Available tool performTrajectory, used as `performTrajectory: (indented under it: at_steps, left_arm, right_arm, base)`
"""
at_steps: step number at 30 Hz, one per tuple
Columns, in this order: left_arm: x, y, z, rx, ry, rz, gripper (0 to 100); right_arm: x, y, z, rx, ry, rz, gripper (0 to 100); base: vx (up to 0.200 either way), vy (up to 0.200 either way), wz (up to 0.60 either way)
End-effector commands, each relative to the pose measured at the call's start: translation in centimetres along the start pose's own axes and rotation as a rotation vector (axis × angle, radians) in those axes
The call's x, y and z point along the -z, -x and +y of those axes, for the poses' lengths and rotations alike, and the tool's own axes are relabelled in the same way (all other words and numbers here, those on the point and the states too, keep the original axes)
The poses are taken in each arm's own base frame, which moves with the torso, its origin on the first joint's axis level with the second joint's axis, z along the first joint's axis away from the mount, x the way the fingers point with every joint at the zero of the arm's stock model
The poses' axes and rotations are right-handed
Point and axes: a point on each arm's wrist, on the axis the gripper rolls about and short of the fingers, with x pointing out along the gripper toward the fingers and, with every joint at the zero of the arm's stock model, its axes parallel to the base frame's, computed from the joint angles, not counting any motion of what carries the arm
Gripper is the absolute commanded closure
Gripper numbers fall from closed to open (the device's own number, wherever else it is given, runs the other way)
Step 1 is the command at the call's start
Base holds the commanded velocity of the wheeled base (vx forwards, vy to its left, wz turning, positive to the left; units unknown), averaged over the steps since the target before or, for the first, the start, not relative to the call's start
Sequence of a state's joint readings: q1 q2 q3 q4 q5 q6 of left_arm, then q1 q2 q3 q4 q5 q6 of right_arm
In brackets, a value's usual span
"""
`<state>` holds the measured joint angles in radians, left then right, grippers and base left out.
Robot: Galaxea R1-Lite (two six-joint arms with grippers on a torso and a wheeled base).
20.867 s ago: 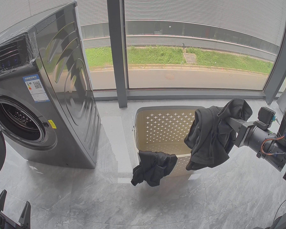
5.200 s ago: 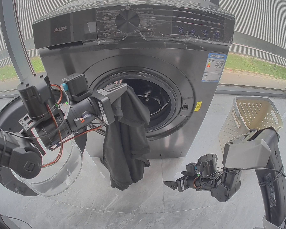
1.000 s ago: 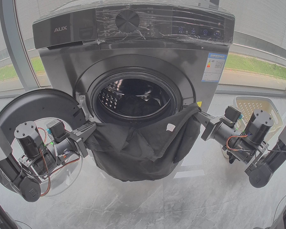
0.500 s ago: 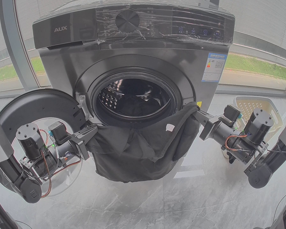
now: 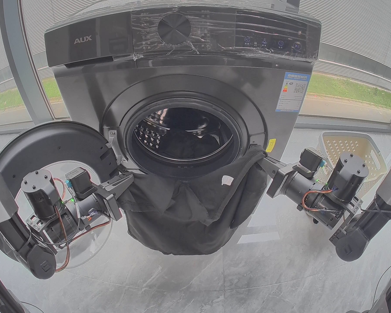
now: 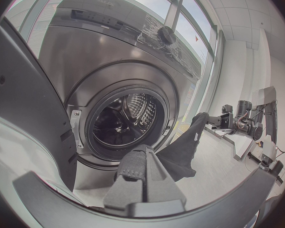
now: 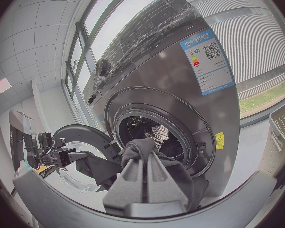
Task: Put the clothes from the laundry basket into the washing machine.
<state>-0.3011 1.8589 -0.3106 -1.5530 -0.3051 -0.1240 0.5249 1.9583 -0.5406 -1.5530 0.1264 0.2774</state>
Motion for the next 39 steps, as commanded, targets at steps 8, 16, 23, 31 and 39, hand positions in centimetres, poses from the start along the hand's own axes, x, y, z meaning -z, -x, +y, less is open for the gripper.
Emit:
performTrajectory:
  at_steps: [8, 16, 23, 31, 39]
  left_arm:
    - [0.2, 0.2, -0.1, 0.002, 0.003, 0.009, 100]
    - [0.5, 0.7, -0.2, 0.007, 0.008, 0.029, 0]
    - [1.0, 2.8, -2.0, 0.081, 0.017, 0.078, 0]
    - [2.4, 3.2, -2.1, 0.077, -0.047, 0.146, 0]
    - [3.5, 2.4, -2.2, 0.085, -0.052, 0.183, 0]
  right_arm:
    - [0.1, 0.1, -0.1, 0.001, 0.0, 0.002, 100]
    - [0.0, 0.1, -0.4, 0.01, 0.002, -0.006, 100]
    - [0.1, 0.2, -0.1, 0.001, 0.0, 0.002, 100]
    - [0.6, 0.0, 1.1, -0.018, -0.004, 0.01, 100]
    - [0.7, -0.2, 1.9, -0.031, -0.012, 0.008, 100]
  base:
    - [0.0, 0.0, 0.0]
    - [0.0, 0.0, 0.0]
    - [0.0, 0.0, 0.0]
    - [0.0, 0.0, 0.0]
    - [0.0, 0.0, 0.0]
